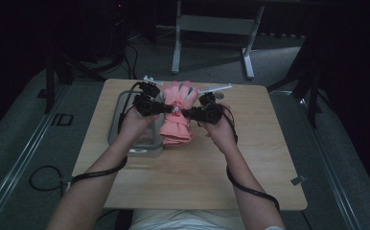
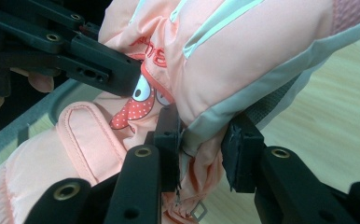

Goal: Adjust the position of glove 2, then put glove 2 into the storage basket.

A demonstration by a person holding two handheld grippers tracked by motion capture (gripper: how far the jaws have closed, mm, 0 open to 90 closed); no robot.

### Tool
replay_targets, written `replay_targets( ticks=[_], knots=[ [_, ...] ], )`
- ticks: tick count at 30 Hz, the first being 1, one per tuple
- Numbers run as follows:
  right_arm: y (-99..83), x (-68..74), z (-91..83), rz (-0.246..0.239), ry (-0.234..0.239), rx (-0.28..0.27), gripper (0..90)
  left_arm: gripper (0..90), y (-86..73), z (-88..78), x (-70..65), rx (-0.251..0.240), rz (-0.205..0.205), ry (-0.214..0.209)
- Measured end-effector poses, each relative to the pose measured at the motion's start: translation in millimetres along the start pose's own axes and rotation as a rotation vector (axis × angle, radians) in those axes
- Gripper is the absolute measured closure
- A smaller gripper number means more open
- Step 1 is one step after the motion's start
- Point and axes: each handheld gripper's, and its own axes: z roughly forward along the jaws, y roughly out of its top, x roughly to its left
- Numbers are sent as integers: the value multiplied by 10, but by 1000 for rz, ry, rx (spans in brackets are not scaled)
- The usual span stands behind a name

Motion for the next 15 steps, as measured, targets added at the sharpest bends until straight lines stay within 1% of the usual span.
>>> replay_targets(
  ticks=[5,6,7,8,10,15],
  knots=[
    [225,167,174,-31,16,1,697,803,-17,-209,195,-15,-25,35],
    [225,167,174,-31,16,1,697,802,-17,-209,195,-15,-25,35],
    [263,198,213,-38,17,2,697,802,-43,-292,301,-22,-38,48],
    [348,257,314,-47,32,6,697,802,-54,-320,340,-24,-42,54],
    [403,297,406,-51,45,7,697,802,-78,-371,418,-25,-48,71],
    [505,374,654,-58,77,25,697,802,-165,-436,637,-19,-78,88]
  ],
)
